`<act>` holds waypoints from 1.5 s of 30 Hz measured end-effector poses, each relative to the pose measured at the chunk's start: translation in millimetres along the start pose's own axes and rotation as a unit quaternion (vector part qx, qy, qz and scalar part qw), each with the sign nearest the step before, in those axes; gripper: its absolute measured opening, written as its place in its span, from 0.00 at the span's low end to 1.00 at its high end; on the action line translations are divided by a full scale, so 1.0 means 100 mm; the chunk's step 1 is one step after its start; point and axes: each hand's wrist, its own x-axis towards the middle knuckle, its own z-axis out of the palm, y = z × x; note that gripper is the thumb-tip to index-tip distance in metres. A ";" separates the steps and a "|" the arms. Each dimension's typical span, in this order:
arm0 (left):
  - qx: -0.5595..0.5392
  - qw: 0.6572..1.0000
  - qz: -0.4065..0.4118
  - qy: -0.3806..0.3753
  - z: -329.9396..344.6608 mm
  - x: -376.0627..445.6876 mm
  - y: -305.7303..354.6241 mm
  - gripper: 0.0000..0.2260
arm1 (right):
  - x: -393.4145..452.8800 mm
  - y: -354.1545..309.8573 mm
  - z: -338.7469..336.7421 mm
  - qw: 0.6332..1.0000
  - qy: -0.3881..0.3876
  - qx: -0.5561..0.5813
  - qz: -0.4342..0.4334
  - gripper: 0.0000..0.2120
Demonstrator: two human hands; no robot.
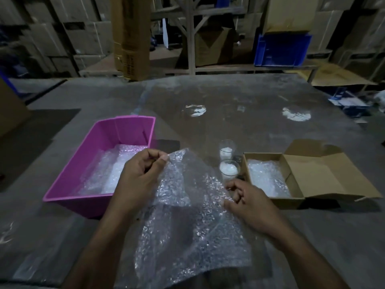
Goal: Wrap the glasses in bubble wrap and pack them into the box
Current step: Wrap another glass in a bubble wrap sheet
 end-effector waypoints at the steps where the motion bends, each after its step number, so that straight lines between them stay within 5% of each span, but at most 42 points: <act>1: 0.003 1.000 -0.005 -0.012 0.02 0.00 0.00 0.06 | -0.03 0.02 0.03 1.000 0.008 -0.007 -0.004 0.19; 5: 0.024 0.998 -0.027 -0.056 0.18 -0.05 0.00 0.05 | -0.13 -0.01 0.05 0.996 0.045 -0.028 -0.068 0.38; 9: -0.002 0.991 -0.063 -0.116 0.37 -0.13 0.06 0.13 | -0.18 -0.20 0.02 0.985 0.031 0.006 -0.167 0.49; 11: -0.025 0.986 -0.082 -0.142 0.45 -0.16 0.10 0.15 | -0.14 -0.28 0.02 0.979 0.040 0.005 -0.199 0.44; 16: -0.153 0.980 -0.075 -0.100 0.43 -0.27 0.08 0.29 | -0.03 -0.29 -0.03 0.966 0.095 0.005 -0.241 0.06; 20: -0.196 0.967 -0.075 -0.145 0.20 -0.33 -0.02 0.54 | -0.03 -0.29 -0.07 0.971 0.086 0.116 -0.193 0.06; 24: -0.120 0.980 -0.037 -0.157 0.15 -0.64 -0.20 0.55 | -0.01 -0.36 -0.04 0.964 0.089 0.198 -0.151 0.13; 29: -0.067 0.984 -0.031 -0.163 0.04 -0.59 -0.30 0.46 | 0.09 -0.35 -0.03 0.954 0.131 0.243 -0.115 0.08; 35: 0.014 0.996 -0.045 -0.075 0.11 -0.36 -0.31 0.25 | 0.20 -0.39 -0.05 0.922 0.119 0.362 -0.063 0.04; 41: 0.004 0.973 -0.019 -0.229 0.03 -0.21 -0.38 0.51 | 0.29 -0.41 -0.10 0.895 0.157 0.417 -0.035 0.16; 45: 0.017 0.979 -0.034 -0.198 0.11 -0.11 -0.47 0.40 | 0.34 -0.39 -0.13 0.892 0.165 0.420 -0.034 0.15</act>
